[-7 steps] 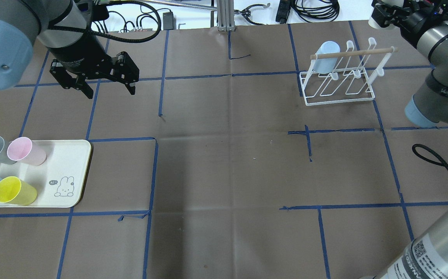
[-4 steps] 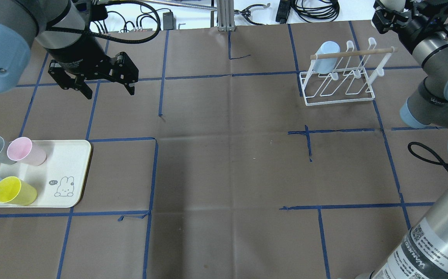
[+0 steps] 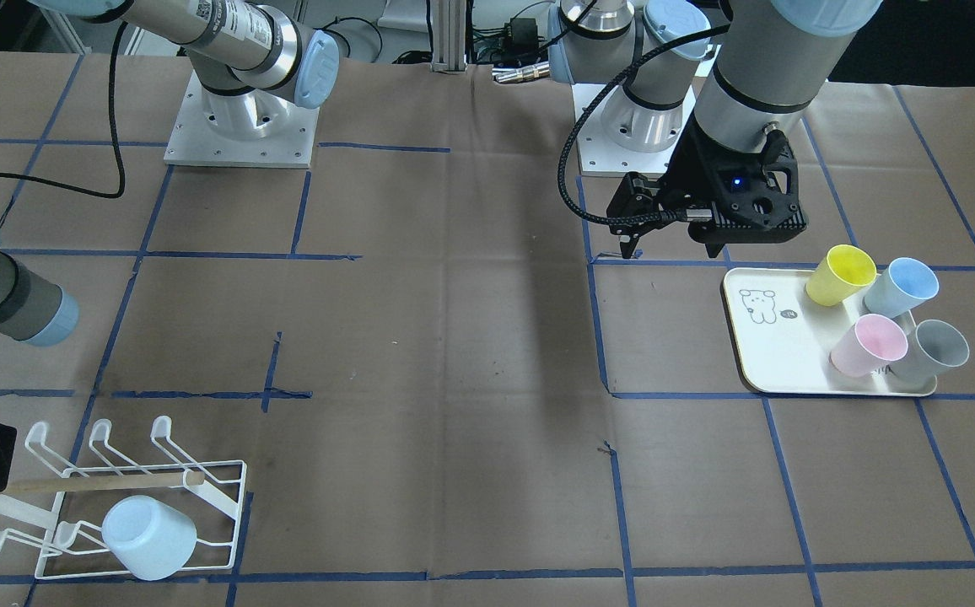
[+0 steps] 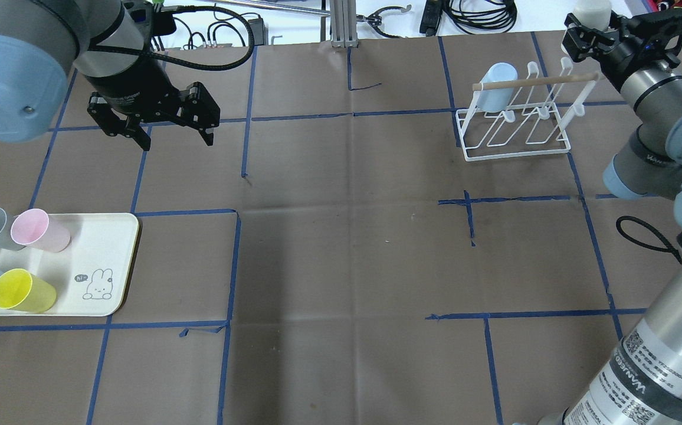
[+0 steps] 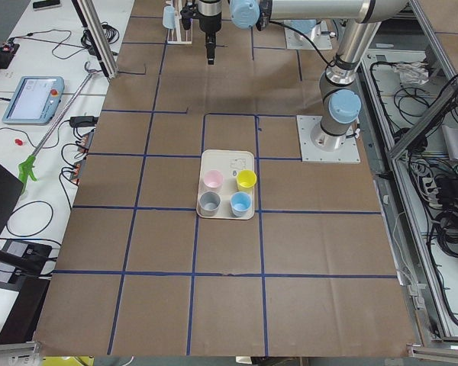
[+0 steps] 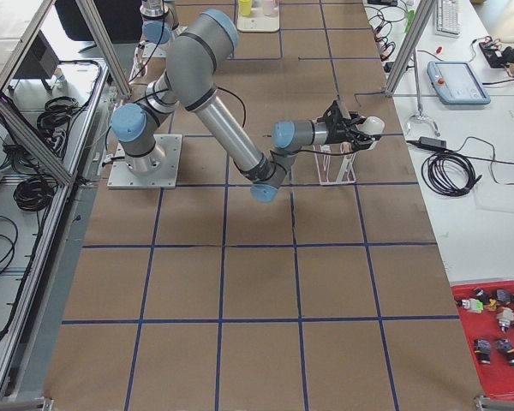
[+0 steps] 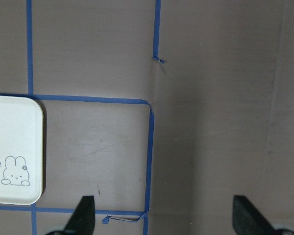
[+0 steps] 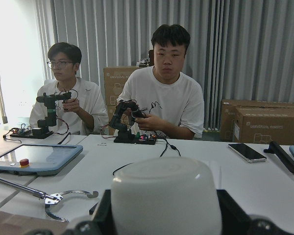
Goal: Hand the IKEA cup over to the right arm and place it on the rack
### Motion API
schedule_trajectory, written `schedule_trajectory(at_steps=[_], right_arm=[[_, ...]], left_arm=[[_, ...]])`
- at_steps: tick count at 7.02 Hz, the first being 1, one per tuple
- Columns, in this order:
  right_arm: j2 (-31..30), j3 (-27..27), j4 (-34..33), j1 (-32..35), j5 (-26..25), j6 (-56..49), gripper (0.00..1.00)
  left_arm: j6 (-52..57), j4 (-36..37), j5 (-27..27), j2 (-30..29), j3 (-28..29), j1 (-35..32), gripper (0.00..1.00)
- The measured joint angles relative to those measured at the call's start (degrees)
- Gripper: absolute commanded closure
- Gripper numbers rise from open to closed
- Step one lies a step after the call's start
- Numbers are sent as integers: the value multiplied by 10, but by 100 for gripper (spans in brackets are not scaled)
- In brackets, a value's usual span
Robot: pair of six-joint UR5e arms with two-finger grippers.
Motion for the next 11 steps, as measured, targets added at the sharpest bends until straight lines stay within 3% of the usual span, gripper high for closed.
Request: schedule_trajectory(at_steps=[6, 7, 8, 9, 11], right_arm=[[31, 1, -2, 3, 0, 0, 83], [32, 2, -1, 3, 0, 0, 61], [31, 3, -1, 3, 0, 0, 24], [30, 3, -3, 4, 1, 0, 1], [30, 3, -3, 4, 1, 3, 0]], left_arm=[[4, 3, 2, 20, -2, -2, 0], [6, 3, 2, 21, -2, 0, 0], [6, 2, 2, 22, -3, 1, 0], [6, 2, 2, 22, -3, 2, 0], [7, 2, 3, 22, -2, 2, 0]])
